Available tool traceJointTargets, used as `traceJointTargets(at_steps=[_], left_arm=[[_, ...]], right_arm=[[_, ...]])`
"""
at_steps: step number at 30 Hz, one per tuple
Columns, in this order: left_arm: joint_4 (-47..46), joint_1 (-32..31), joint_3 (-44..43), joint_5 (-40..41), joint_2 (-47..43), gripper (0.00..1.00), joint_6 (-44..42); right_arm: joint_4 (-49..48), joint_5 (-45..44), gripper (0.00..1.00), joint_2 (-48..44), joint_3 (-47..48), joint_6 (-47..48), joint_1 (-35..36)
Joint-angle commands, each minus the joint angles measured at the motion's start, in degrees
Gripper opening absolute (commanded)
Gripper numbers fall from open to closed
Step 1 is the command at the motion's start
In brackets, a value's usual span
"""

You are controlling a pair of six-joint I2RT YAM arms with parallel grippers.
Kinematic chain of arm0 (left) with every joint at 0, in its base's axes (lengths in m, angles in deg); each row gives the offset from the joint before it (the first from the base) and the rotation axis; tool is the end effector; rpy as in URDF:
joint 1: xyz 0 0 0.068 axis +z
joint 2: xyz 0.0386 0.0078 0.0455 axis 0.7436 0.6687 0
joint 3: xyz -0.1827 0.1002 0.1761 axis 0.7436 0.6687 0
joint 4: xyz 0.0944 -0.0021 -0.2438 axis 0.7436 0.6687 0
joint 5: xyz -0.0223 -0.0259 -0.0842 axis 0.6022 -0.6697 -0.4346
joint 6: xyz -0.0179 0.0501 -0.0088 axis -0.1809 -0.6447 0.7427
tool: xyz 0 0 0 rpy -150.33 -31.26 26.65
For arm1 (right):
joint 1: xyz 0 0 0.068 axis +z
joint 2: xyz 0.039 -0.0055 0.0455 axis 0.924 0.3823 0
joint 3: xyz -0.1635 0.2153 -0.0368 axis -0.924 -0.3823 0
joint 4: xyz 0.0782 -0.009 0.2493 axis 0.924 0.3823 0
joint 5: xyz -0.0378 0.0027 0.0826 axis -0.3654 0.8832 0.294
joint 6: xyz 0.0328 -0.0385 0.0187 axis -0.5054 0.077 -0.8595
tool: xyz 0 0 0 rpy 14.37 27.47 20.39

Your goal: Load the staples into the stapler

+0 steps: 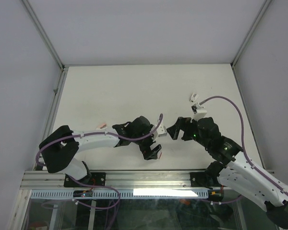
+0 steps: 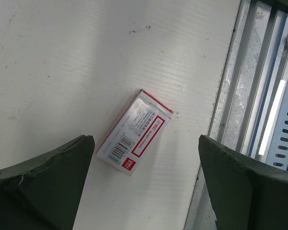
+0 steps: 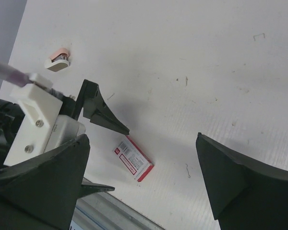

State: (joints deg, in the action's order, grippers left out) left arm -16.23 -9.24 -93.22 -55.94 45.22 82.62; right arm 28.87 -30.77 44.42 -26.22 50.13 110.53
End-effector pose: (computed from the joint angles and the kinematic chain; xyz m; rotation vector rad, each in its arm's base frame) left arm 0.1499 -0.2574 0.1782 1.4956 2.0983 -0.8275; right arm 0.1140 0.1024 0.2678 -0.1792 2.1020 0.7062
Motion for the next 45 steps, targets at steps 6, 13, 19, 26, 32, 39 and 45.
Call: traceJointTargets(at_steps=[6,13,19,26,32,39,45], left_arm=[[-6.43,-1.54,-0.15,-0.48,0.93,0.95,-1.37],[-7.30,-2.66,0.28,3.31,1.94,0.95,-0.61],[-8.13,-2.71,1.03,5.33,1.69,0.96,-0.47],[-5.95,-3.48,0.16,7.52,2.98,0.97,-0.30],[-1.75,-4.73,-0.34,7.83,3.19,0.97,0.08],[1.15,-7.26,0.06,9.36,1.56,0.97,1.83],[1.89,-11.96,0.48,16.92,0.56,0.94,1.43]], right_arm=[[2.50,-6.47,0.96,-2.32,0.36,-1.54,0.24],[2.98,-7.13,0.96,-4.45,-0.06,-1.75,0.26],[4.56,-9.81,0.96,-7.38,-0.08,-2.49,0.24],[6.57,-12.56,0.95,-11.18,0.20,-2.68,0.26],[7.59,-13.36,0.95,-12.29,0.80,-2.37,0.25],[7.81,-13.59,0.95,-11.82,1.20,-1.91,0.26],[7.35,-14.50,0.95,-11.16,1.00,-2.03,0.27]])
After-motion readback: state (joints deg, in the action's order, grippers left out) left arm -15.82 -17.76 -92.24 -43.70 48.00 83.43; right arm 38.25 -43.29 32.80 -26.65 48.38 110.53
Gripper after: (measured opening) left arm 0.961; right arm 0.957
